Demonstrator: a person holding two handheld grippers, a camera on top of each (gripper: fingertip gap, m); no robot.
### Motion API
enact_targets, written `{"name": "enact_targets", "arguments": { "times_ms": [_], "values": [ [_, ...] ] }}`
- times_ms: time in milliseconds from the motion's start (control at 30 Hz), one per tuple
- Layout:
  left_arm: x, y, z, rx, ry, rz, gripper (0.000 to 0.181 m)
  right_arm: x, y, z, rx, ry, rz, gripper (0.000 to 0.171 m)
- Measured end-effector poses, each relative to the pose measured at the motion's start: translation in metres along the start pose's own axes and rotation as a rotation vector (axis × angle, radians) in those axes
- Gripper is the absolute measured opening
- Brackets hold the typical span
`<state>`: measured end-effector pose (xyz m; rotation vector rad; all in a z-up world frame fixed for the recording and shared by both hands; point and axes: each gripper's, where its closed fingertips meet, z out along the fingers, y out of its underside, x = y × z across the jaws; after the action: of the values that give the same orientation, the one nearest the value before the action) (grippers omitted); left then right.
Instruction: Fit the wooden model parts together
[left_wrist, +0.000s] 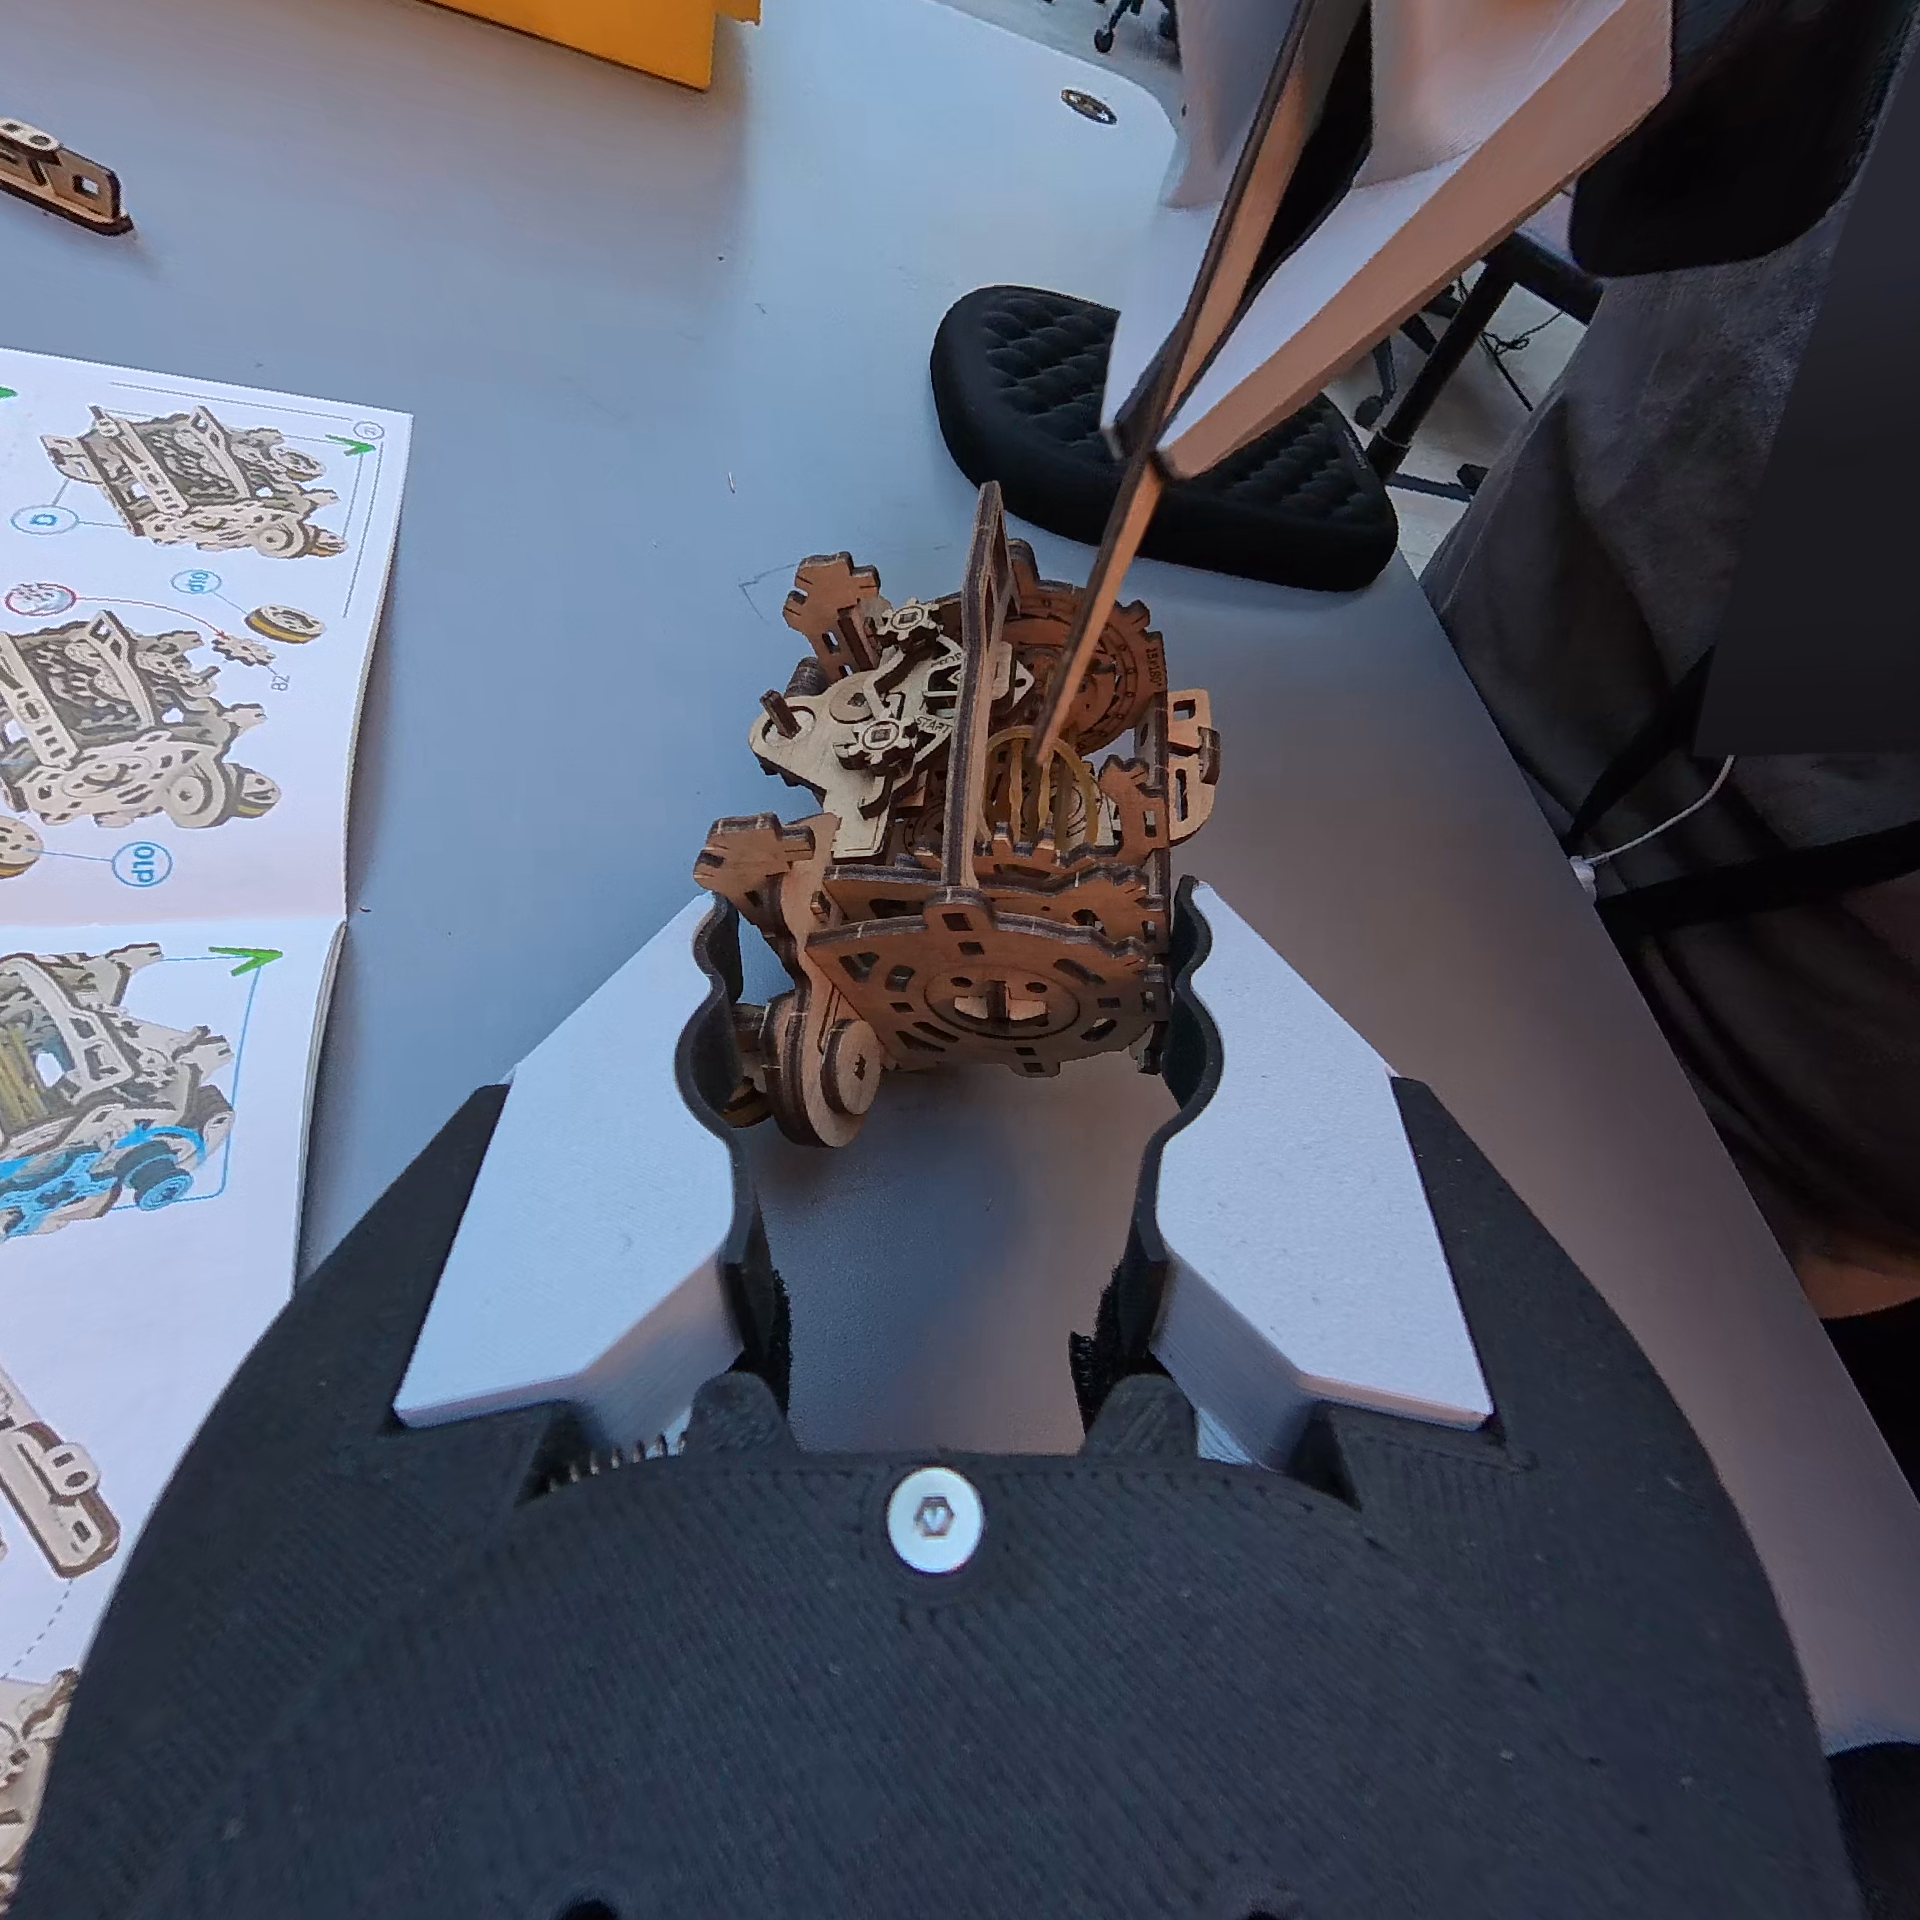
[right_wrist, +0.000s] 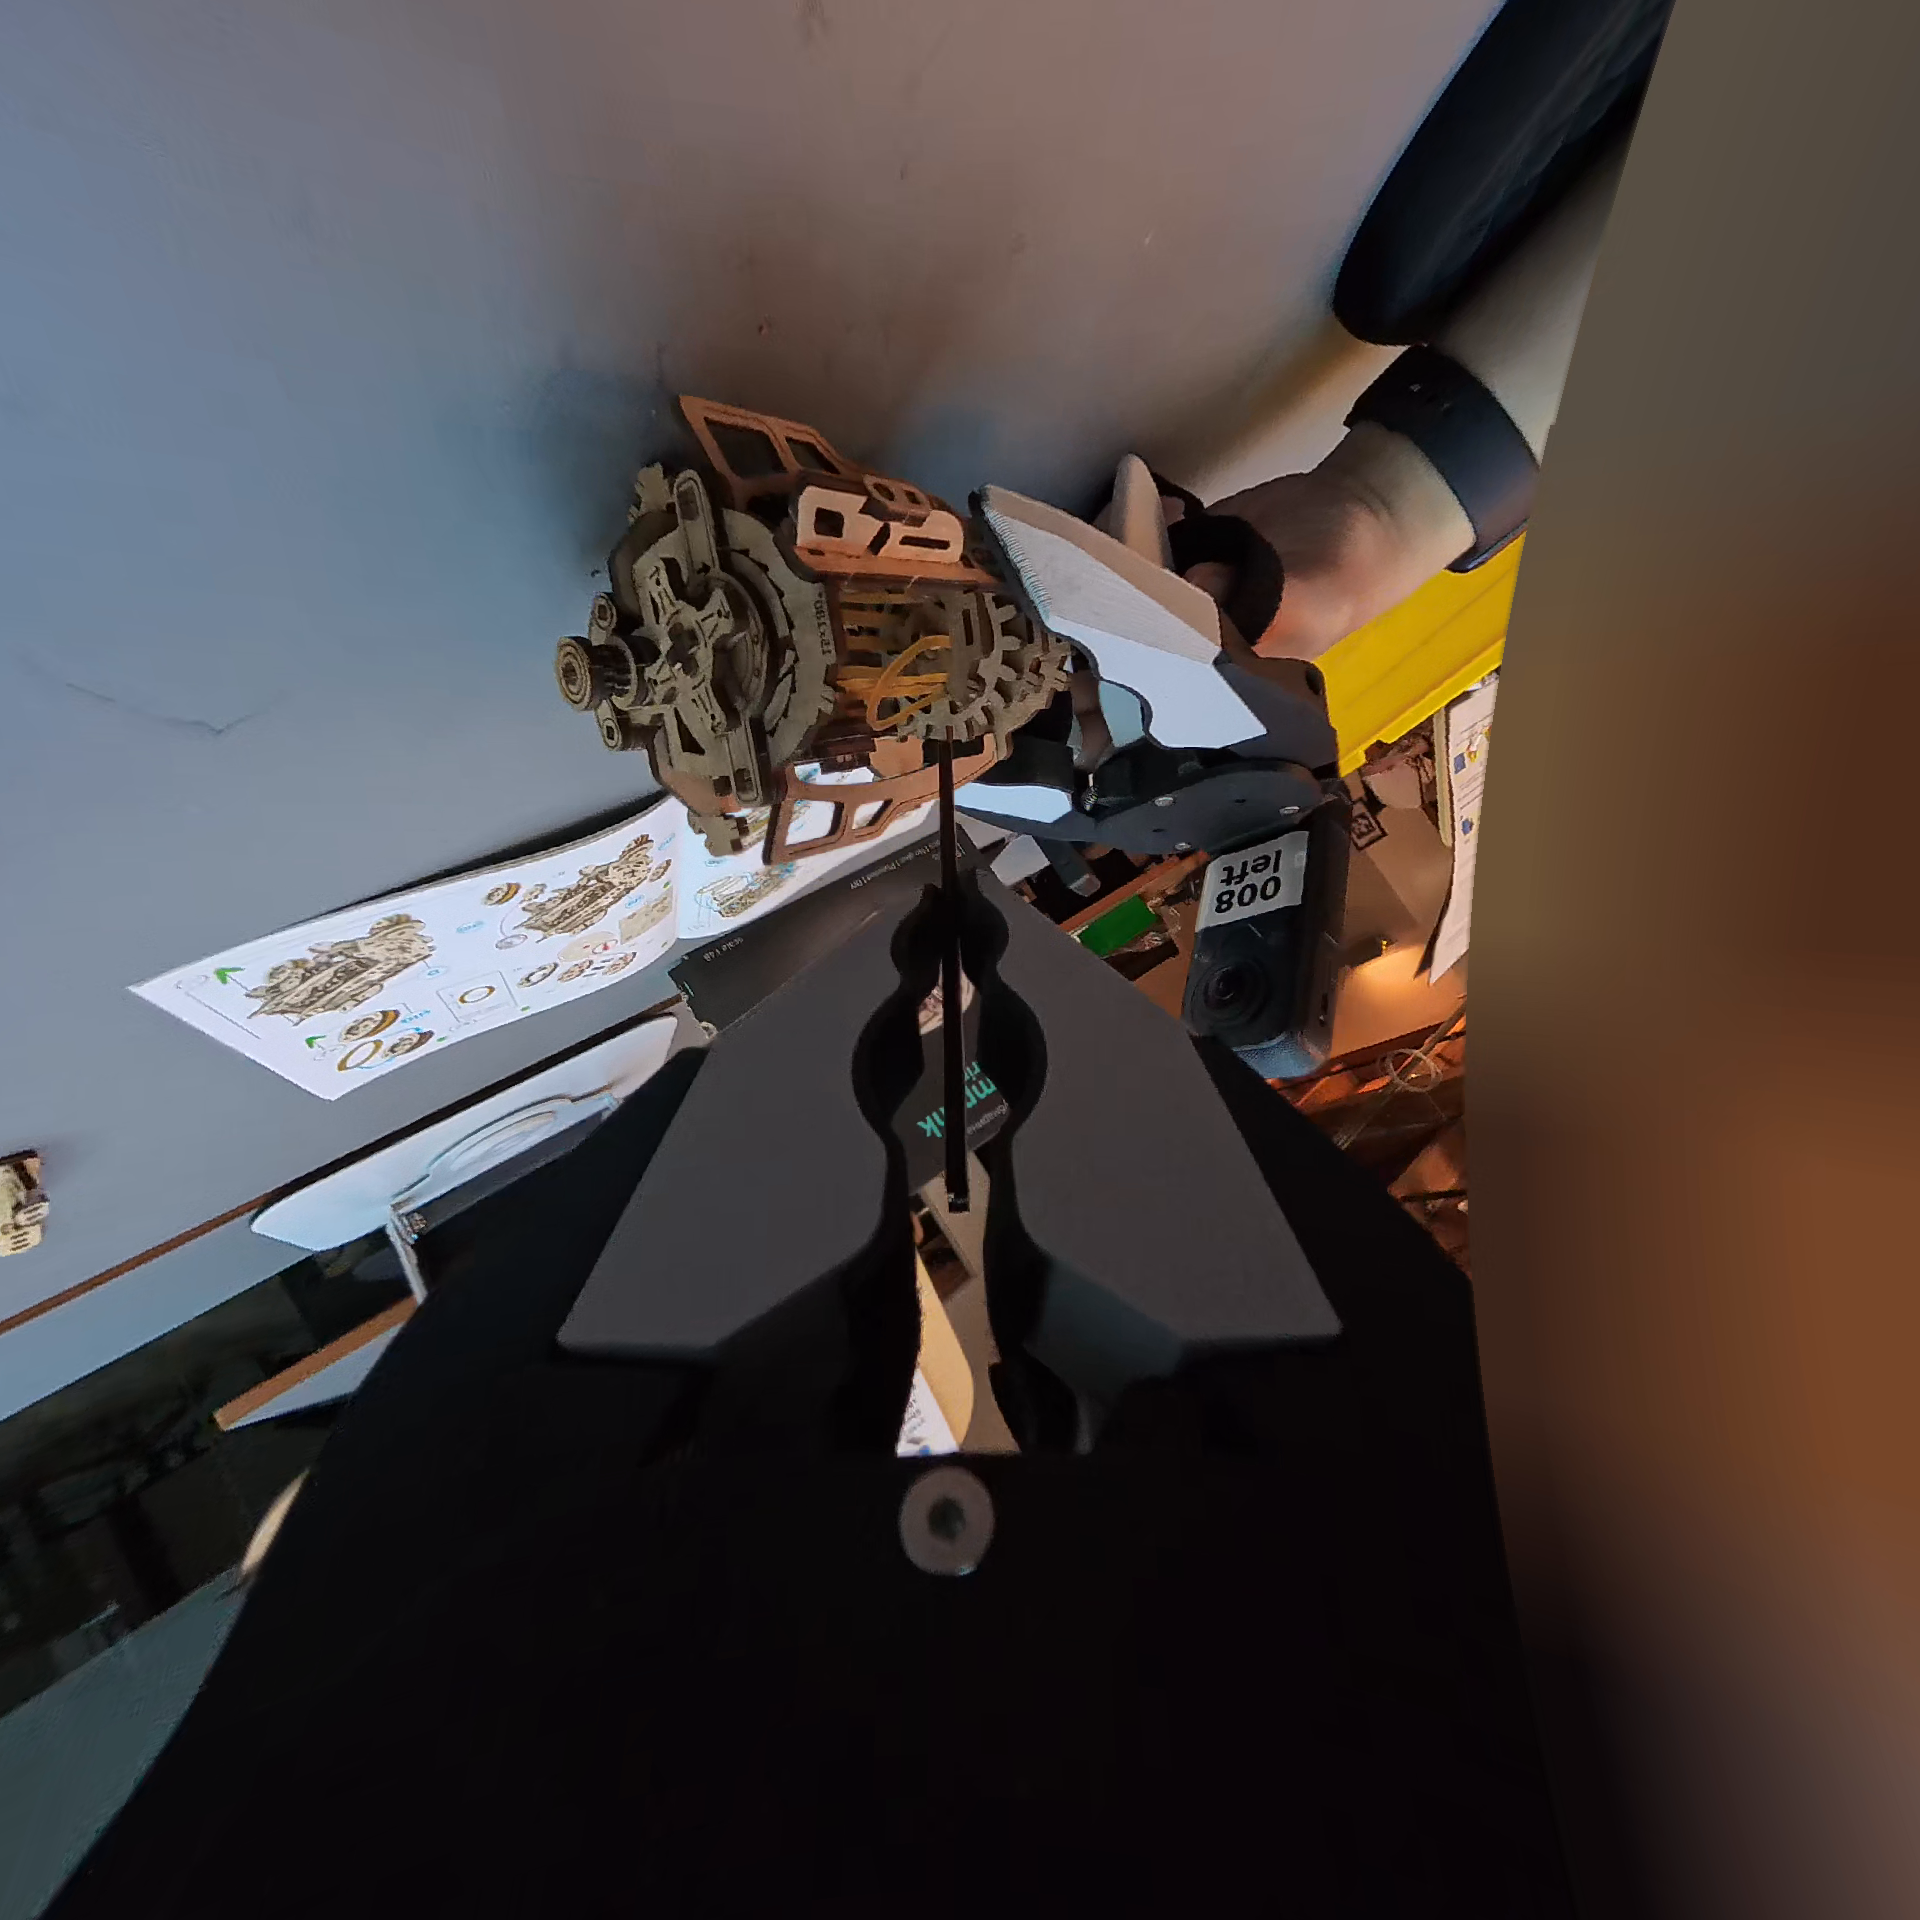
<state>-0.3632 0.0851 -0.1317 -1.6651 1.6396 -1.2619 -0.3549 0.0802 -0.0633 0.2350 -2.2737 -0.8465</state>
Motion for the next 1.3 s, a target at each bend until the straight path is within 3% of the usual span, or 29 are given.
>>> {"name": "enact_targets", "arguments": {
  "times_ms": [33,367,633,1300],
  "values": [
    [0.0,0.0,0.0,0.0,-0.001,0.002,0.082,-0.001,-0.002,-0.003,0.012,-0.007,0.011,0.002],
    [0.0,0.0,0.0,0.0,-0.001,0.002,0.082,-0.019,-0.019,-0.01,0.09,-0.126,0.022,0.002],
    [0.0,0.0,0.0,0.0,0.0,0.0,0.082,-0.002,-0.005,-0.008,0.052,-0.044,0.071,0.002],
    [0.0,0.0,0.001,-0.001,0.003,0.006,0.082,-0.019,-0.017,-0.012,0.152,-0.202,-0.007,0.002]
  ]
}}
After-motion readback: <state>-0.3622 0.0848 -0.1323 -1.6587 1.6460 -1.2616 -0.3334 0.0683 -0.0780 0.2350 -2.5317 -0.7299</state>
